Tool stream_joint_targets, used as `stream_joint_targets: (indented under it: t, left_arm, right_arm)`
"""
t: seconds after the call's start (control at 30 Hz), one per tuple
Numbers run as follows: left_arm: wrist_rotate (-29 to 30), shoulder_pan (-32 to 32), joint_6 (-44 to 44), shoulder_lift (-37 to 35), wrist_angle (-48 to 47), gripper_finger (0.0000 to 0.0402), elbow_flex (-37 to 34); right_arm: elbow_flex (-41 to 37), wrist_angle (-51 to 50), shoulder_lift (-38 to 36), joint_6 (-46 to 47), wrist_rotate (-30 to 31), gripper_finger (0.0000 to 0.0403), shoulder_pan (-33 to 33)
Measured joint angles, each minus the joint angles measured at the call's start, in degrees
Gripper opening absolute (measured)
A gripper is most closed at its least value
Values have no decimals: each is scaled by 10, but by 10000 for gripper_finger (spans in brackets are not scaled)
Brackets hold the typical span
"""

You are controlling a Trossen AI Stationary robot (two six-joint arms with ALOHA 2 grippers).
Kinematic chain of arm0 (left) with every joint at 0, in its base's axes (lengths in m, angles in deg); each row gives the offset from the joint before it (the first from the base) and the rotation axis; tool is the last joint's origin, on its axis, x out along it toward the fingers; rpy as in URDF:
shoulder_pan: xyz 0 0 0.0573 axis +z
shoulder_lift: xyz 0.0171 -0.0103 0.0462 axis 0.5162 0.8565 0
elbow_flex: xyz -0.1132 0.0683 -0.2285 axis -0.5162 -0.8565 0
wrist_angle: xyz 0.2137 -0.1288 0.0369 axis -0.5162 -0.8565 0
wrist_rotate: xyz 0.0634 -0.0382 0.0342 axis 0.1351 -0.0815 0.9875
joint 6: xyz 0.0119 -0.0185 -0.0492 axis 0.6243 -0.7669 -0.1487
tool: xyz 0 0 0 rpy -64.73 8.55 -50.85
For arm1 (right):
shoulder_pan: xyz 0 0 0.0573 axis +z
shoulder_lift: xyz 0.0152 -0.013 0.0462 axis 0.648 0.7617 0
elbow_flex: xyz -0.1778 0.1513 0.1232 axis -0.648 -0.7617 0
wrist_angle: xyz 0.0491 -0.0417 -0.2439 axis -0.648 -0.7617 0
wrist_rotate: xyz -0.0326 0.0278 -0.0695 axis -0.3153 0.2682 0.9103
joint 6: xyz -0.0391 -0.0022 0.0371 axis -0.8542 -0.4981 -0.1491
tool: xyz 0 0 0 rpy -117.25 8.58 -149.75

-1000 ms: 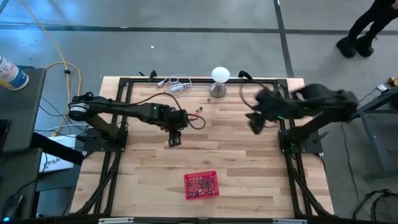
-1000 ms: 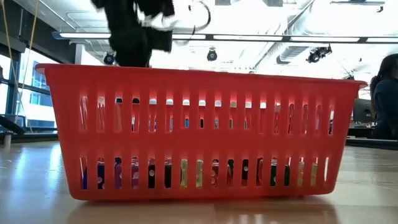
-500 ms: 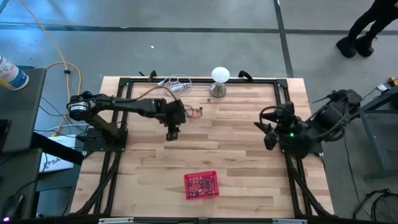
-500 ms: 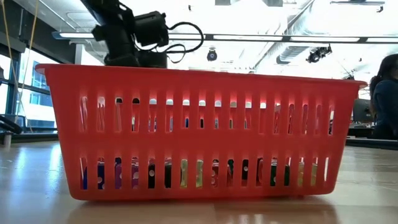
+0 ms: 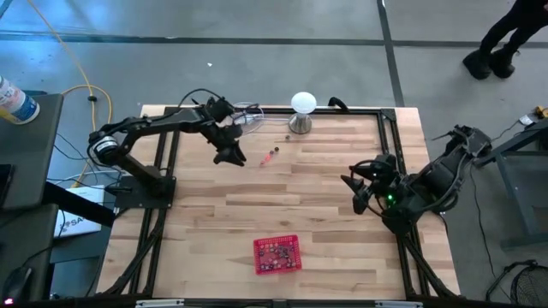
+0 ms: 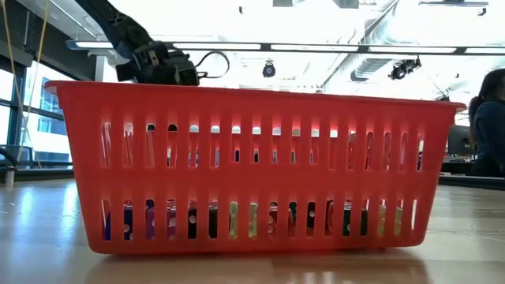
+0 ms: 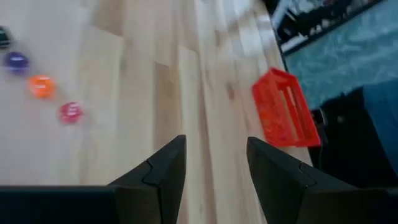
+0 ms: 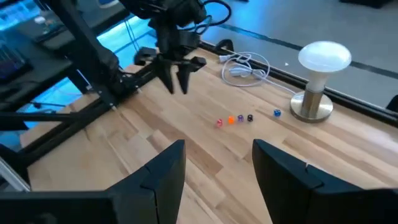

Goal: Pick & Place Dice
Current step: Put the pink dice into the red bin

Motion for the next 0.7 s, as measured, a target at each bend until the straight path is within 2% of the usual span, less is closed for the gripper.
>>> stream_joint_targets:
  t: [0.07,0.23,0.4,0.57,0.7]
  left_arm:
    - [6,14,-2,2,1,163,-4]
    - [65,22,-22,5,14,163,-4]
    - [80,7,-15,5,31,163,-4]
    - [164,-20,46,6,35,163,-6]
    - [206,-45,15,26,100,163,-15]
  right_arm:
    - [-1,10,0,5,3,177,0]
    - [-1,38,0,0,17,177,0]
    - [-1,48,2,-3,49,177,-4]
    - [-1,52,2,-4,84,177,-4]
    - [-1,51,5,-7,101,177,-4]
